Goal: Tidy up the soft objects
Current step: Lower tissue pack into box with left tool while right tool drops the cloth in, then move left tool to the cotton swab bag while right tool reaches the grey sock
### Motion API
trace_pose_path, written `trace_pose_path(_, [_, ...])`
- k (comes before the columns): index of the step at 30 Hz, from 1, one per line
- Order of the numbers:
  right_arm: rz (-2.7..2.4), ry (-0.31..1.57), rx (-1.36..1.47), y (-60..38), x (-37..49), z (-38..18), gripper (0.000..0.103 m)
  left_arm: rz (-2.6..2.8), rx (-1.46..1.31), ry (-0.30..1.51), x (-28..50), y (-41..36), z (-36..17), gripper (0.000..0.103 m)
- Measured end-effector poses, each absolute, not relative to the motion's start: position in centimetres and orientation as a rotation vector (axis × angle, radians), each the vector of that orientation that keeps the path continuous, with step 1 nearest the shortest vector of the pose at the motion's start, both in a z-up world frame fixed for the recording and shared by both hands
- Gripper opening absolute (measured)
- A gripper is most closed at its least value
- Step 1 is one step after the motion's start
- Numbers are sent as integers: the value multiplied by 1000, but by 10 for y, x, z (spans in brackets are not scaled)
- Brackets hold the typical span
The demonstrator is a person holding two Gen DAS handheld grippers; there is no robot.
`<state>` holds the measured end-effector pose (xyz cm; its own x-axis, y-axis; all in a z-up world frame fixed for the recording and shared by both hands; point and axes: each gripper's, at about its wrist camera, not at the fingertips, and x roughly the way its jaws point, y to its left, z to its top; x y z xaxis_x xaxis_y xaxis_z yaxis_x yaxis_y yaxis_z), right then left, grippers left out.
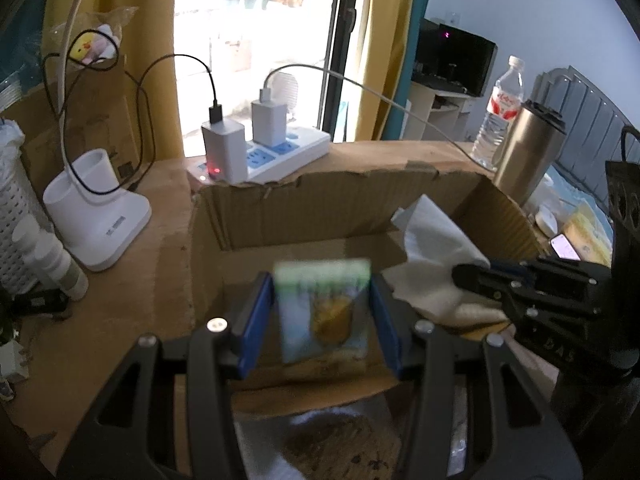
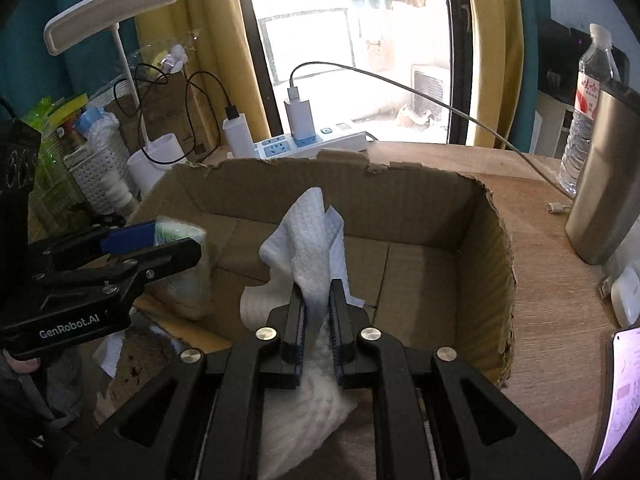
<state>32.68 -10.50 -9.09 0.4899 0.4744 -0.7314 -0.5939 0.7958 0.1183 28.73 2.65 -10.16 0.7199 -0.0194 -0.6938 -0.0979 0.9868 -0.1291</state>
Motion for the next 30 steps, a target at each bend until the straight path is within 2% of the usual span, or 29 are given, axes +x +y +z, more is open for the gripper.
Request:
trace_pose_path(6, [659, 795, -146, -107, 316, -79, 38, 53, -153, 747, 280, 28, -94, 57])
trace_pose_path(7, [659, 784, -142, -107, 314, -76, 40, 52, -150, 743, 279, 28, -92, 64])
trace_pose_path(9, [662, 767, -138, -109, 309, -71, 45, 53, -150, 734, 276, 28, -89, 69])
trace_pose_path(30, [610, 647, -122, -133, 248, -27, 48, 61, -165, 598, 209, 28, -46, 74])
